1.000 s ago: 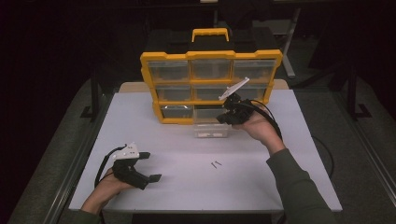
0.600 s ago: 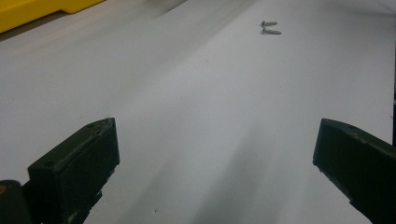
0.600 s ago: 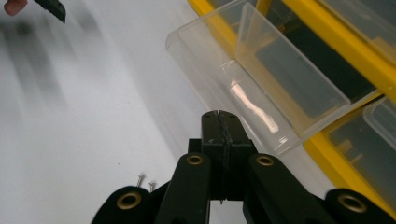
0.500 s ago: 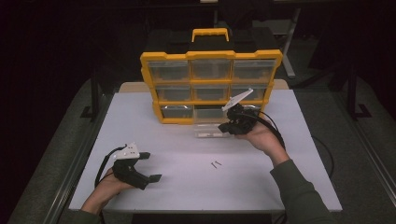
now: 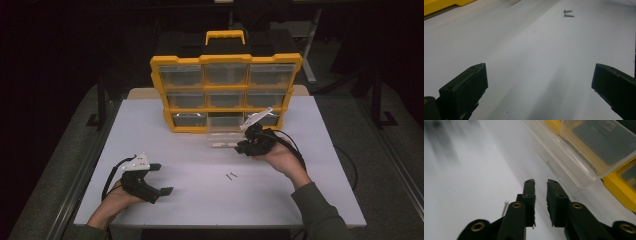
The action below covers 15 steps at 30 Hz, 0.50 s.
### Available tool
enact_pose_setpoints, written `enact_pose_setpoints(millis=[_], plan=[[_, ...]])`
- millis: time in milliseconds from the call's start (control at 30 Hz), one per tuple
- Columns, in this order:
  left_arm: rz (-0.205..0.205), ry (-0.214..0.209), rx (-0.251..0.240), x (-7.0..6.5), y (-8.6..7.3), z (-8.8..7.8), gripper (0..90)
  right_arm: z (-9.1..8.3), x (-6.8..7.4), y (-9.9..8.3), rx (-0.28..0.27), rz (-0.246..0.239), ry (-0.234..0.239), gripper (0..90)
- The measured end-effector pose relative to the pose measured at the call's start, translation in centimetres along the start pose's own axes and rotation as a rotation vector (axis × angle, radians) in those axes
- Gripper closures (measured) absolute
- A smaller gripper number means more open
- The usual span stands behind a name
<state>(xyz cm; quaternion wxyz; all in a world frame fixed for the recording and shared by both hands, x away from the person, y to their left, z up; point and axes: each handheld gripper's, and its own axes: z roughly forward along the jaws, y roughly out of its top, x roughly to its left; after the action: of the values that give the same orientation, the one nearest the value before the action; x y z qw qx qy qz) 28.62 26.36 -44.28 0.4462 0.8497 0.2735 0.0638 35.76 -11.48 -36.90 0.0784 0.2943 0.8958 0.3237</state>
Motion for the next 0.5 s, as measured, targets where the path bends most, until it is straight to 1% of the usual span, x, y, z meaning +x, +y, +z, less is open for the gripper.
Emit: enact_pose_setpoints(millis=[33, 167, 300, 500], plan=[[0.001, 0.000, 0.002, 0.0, 0.0, 0.0, 0.2, 0.0, 0.0, 0.0, 0.000, 0.000, 0.000, 71.4], [0.001, 0.000, 0.004, 0.0, 0.0, 0.0, 0.2, 0.3, 0.1, -0.6, -0.001, 0.003, -0.021, 65.3], [0.001, 0.001, 0.002, 0.0, 0.0, 0.0, 0.2, 0.6, 0.2, -1.3, -0.002, 0.003, -0.010, 62.6], [0.006, -0.001, 0.010, -0.1, 0.0, 0.1, 0.2, 1.5, 0.6, -2.2, 0.005, 0.018, -0.015, 56.5]])
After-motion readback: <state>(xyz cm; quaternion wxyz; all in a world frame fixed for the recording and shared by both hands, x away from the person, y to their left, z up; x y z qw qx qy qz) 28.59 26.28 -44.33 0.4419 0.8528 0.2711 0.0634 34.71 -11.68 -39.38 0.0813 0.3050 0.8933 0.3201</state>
